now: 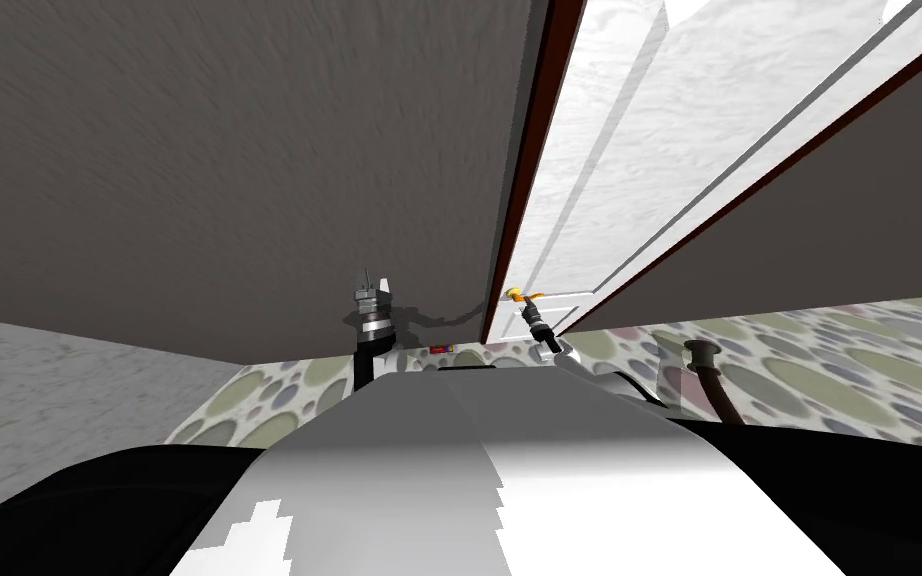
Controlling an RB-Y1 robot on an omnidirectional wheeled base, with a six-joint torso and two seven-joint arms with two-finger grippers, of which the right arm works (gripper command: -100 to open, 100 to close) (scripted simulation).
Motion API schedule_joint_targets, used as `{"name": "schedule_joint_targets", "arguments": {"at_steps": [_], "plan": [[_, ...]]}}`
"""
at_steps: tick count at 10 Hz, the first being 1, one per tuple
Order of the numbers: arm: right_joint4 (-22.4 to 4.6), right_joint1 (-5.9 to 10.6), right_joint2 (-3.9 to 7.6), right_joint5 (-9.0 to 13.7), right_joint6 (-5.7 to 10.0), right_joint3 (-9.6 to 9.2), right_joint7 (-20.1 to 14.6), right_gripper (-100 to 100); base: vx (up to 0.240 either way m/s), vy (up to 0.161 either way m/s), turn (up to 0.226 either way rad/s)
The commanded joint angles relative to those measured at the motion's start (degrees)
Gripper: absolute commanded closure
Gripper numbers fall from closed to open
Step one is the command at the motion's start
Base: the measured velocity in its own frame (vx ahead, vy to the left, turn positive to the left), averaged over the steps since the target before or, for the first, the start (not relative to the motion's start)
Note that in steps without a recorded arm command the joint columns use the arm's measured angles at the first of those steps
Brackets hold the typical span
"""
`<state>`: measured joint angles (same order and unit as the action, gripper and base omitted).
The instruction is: Pull the door open
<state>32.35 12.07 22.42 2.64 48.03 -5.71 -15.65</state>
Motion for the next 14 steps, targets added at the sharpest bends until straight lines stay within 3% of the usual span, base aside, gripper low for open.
{"name": "schedule_joint_targets", "arguments": {"at_steps": [1, 3, 4, 5, 10, 14], "plan": [[-2.71, 1.42, 0.01, -0.29, 0.85, 0.82, -0.29, -100, 0.094, -0.014, 0.093], [-6.27, 3.14, -0.34, -0.87, 1.91, 2.78, -0.40, -100, 0.106, -0.018, 0.096], [-6.09, 3.04, -0.17, -0.68, 2.07, 2.03, -0.46, -100, 0.076, -0.018, 0.037], [-6.09, 3.04, -0.17, -0.68, 2.07, 2.03, -0.46, 100, -0.014, 0.003, -0.032], [-6.09, 3.04, -0.17, -0.68, 2.07, 2.03, -0.46, 100, -0.011, 0.001, -0.001], [-6.45, 0.96, 2.82, -1.56, 5.33, 0.34, -4.05, 100, -0.144, -0.047, 0.141]]}}
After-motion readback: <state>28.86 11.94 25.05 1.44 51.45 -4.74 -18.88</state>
